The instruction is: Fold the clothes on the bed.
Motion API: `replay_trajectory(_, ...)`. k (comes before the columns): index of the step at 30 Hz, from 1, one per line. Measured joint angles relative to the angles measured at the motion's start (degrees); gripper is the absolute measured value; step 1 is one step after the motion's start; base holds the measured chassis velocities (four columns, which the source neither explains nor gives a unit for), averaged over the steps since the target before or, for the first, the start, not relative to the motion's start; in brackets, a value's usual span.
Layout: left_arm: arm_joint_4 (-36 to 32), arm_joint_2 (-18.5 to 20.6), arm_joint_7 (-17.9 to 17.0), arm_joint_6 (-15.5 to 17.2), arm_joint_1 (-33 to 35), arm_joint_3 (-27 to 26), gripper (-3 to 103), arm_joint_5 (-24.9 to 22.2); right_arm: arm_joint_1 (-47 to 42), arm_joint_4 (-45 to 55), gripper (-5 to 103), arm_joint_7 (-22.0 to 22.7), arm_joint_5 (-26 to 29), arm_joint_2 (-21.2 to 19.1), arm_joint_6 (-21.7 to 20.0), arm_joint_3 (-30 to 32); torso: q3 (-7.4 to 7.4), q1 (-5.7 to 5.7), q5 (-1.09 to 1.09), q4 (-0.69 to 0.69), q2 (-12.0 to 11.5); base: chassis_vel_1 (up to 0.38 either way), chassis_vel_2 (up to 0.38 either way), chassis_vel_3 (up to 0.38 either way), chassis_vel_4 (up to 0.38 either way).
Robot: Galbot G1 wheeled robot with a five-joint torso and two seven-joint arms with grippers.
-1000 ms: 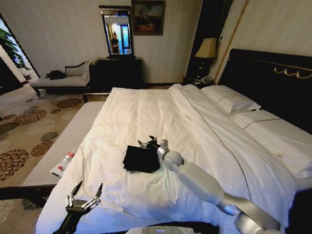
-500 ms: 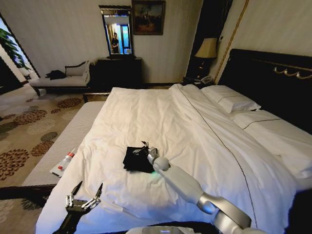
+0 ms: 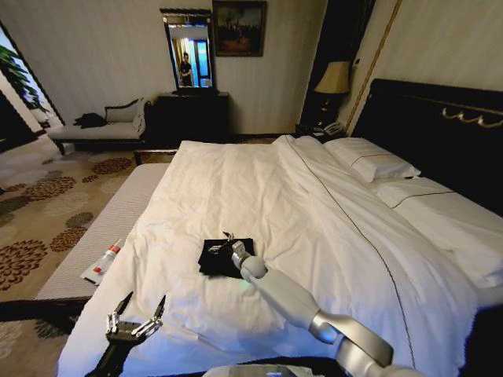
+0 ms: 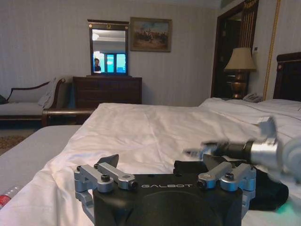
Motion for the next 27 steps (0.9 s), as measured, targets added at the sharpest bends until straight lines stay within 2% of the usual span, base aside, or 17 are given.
replay_trajectory(2, 0.0, 0.0, 0.0, 0.0, 0.0, 0.0, 100, 0.0, -1.1, 3.87, 100, 0.39, 1.45, -2.44, -0.38, 2.13, 0.0, 0.0, 0.01, 0.0, 0.0, 0.0, 0.0, 0.0, 0.0)
replay_trajectory(3, 0.0, 0.0, 0.0, 0.0, 0.0, 0.0, 100, 0.0, -1.1, 3.87, 100, 0.39, 1.45, -2.44, -0.38, 2.13, 0.0, 0.0, 0.01, 0.0, 0.0, 0.0, 0.0, 0.0, 0.0)
replay_trajectory(8, 0.0, 0.0, 0.0, 0.01, 0.0, 0.0, 100, 0.0, -5.1, 9.75, 100, -0.38, 4.13, -11.76, -0.44, 9.97, 0.0, 0.0, 0.01, -0.01, 0.01, 0.0, 0.0, 0.0, 0.0)
replay_trajectory(9, 0.0, 0.0, 0.0, 0.01, 0.0, 0.0, 100, 0.0, -5.1, 9.75, 100, -0.38, 4.13, -11.76, -0.44, 9.97, 0.0, 0.0, 0.01, -0.01, 0.01, 0.0, 0.0, 0.0, 0.0)
replay_trajectory(12, 0.0, 0.0, 0.0, 0.01, 0.0, 0.0, 100, 0.0, -7.94, 11.04, 100, -2.02, 4.67, -18.38, 1.13, 15.43, 0.0, 0.0, 0.02, -0.03, 0.01, 0.0, 0.0, 0.0, 0.0)
replay_trajectory(13, 0.0, 0.0, 0.0, 0.01, 0.0, 0.0, 100, 0.0, -7.94, 11.04, 100, -2.02, 4.67, -18.38, 1.13, 15.43, 0.0, 0.0, 0.02, -0.03, 0.01, 0.0, 0.0, 0.0, 0.0)
replay_trajectory(16, 0.0, 0.01, 0.01, 0.0, 0.0, 0.0, 100, 0.0, -14.25, 14.5, 100, -3.4, 5.07, -22.73, 2.26, 23.19, 0.0, 0.0, 0.03, -0.03, 0.0, 0.0, 0.0, 0.0, 0.0)
replay_trajectory(17, 0.0, 0.01, 0.01, 0.0, 0.0, 0.0, 100, 0.0, -14.25, 14.5, 100, -3.4, 5.07, -22.73, 2.26, 23.19, 0.0, 0.0, 0.03, -0.03, 0.0, 0.0, 0.0, 0.0, 0.0)
replay_trajectory(21, 0.0, 0.0, 0.0, 0.01, 0.0, 0.0, 100, 0.0, -24.44, 19.7, 100, -3.53, 5.87, -24.22, 3.03, 36.61, -0.01, -0.01, 0.02, 0.0, 0.01, 0.0, 0.0, 0.0, 0.0)
replay_trajectory(22, 0.0, 0.0, 0.0, 0.01, 0.0, 0.0, 100, 0.0, -24.44, 19.7, 100, -3.53, 5.87, -24.22, 3.03, 36.61, -0.01, -0.01, 0.02, 0.0, 0.01, 0.0, 0.0, 0.0, 0.0)
replay_trajectory(27, 0.0, 0.0, 0.0, 0.01, 0.0, 0.0, 100, 0.0, -38.05, 23.34, 100, -4.35, 6.38, -22.34, 4.33, 52.39, -0.01, -0.01, 0.03, -0.02, 0.01, 0.0, 0.0, 0.0, 0.0)
